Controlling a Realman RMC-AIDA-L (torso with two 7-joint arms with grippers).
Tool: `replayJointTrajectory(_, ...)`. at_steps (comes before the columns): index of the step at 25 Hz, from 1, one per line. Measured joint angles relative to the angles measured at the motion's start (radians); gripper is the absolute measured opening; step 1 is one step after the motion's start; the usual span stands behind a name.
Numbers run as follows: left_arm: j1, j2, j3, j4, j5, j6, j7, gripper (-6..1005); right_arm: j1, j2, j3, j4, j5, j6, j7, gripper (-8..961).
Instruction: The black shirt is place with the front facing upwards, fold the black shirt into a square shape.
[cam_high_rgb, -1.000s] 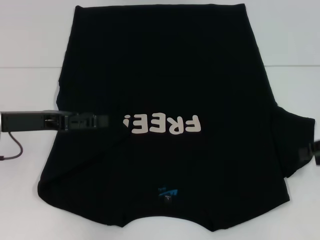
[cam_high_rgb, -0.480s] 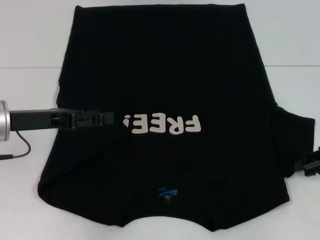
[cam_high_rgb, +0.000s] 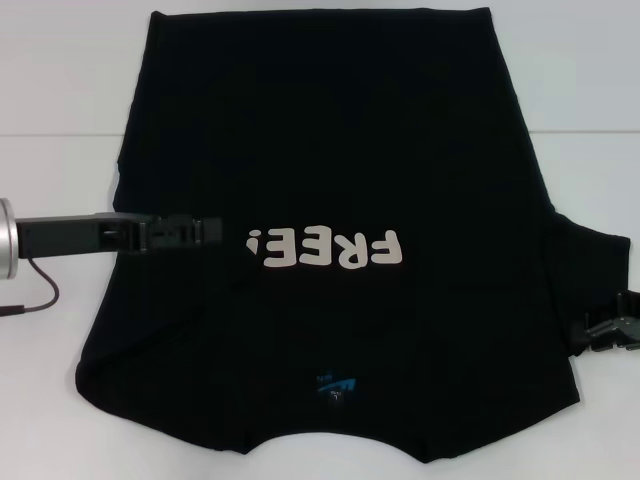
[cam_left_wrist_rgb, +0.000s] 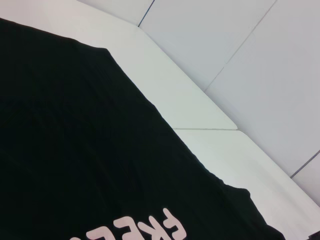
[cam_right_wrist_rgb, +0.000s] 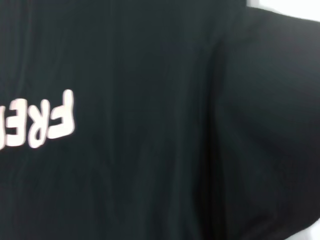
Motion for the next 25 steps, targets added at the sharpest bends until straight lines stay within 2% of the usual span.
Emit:
replayJointTrajectory(4,-0.002,0.000,-0.001,0.000,0.000,-0.003,0.000,699,0.000,0.002,0.000,-0.015,0.011,-0.011,-0.006,311)
replayJointTrajectory(10,-0.003,-0.003,-0.001,0.001,0.000,-0.017,0.002,700,0.002,0.000,-0.003,-0.022,0.012,-0.014,-0.004,154)
replayJointTrajectory(13,-0.002,-0.003,-0.002,0.001,0.000,-0.018,0.003,700,0.000,-0.009,0.001,-0.032,0.007,-0.015,0.003,76)
replayJointTrajectory(16,-0.001,-0.003,-0.002,0.001,0.000,-0.018,0.003,700,-0.011,-0.015,0.002,-0.059,0.004,-0.002,0.018,47)
replayJointTrajectory(18,0.002,-0.004,-0.002,0.001,0.000,-0.018,0.002,700,-0.023,-0.025,0.003,-0.087,0.003,0.013,0.034,28)
replayJointTrajectory(23,0.006,-0.008,-0.002,0.001,-0.016,-0.012,-0.001,700,-0.025,-0.072,0.004,-0.095,0.002,0.056,0.046,10)
replayJointTrajectory(25,0.008,-0.008,-0.003,0.000,-0.031,-0.008,0.000,699,-0.015,-0.083,0.004,-0.092,0.004,0.070,0.043,10)
